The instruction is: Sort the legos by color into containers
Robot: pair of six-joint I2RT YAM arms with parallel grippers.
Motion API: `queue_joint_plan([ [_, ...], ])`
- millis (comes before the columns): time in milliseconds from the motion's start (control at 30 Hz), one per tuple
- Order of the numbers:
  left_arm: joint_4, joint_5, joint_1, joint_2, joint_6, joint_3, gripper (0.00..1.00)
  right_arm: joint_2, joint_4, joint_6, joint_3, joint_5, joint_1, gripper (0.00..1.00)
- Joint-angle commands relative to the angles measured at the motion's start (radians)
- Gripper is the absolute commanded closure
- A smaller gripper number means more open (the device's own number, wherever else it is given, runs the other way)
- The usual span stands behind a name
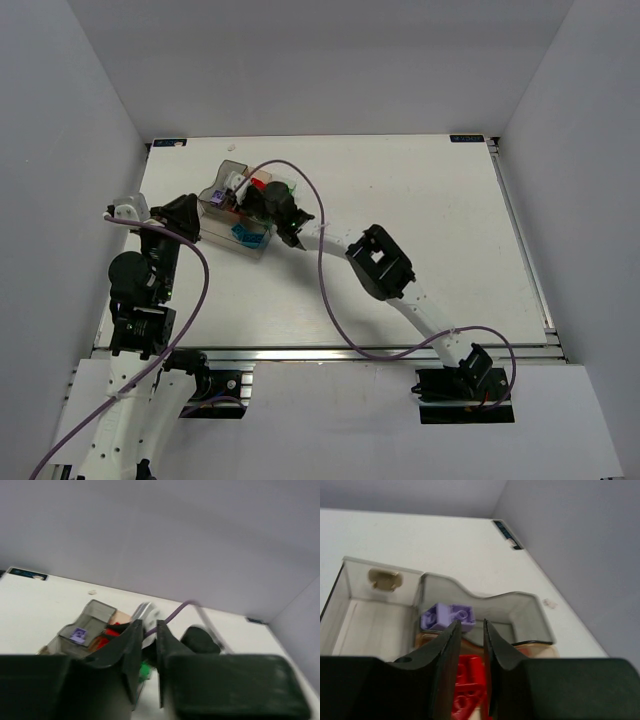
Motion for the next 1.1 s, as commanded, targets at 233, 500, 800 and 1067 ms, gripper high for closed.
queue_joint_plan([
  [233, 0.123, 0.214, -0.004, 0.042, 0.079, -0.040, 0.98, -0.567, -1.025, -0.013, -0.027, -0.043, -0.100, 1.00],
  [500, 0.208, 0.619, -0.004, 0.156, 0.125, -0.044, 0.13, -0.904, -1.544, -0.104, -0.356, -0.097, -0.260, 0.39],
  [800, 0.208, 0.744, -0.004, 0.282, 0.087, -0.051, 0.02, -1.649, -1.112, 0.036, -1.173, 0.064, -0.268, 0.11],
  [1067, 0.160, 0.742, -0.004, 0.312, 0.129, -0.105, 0.02, -1.846, -0.816, 0.205, -1.498, 0.220, -0.297, 0.11],
])
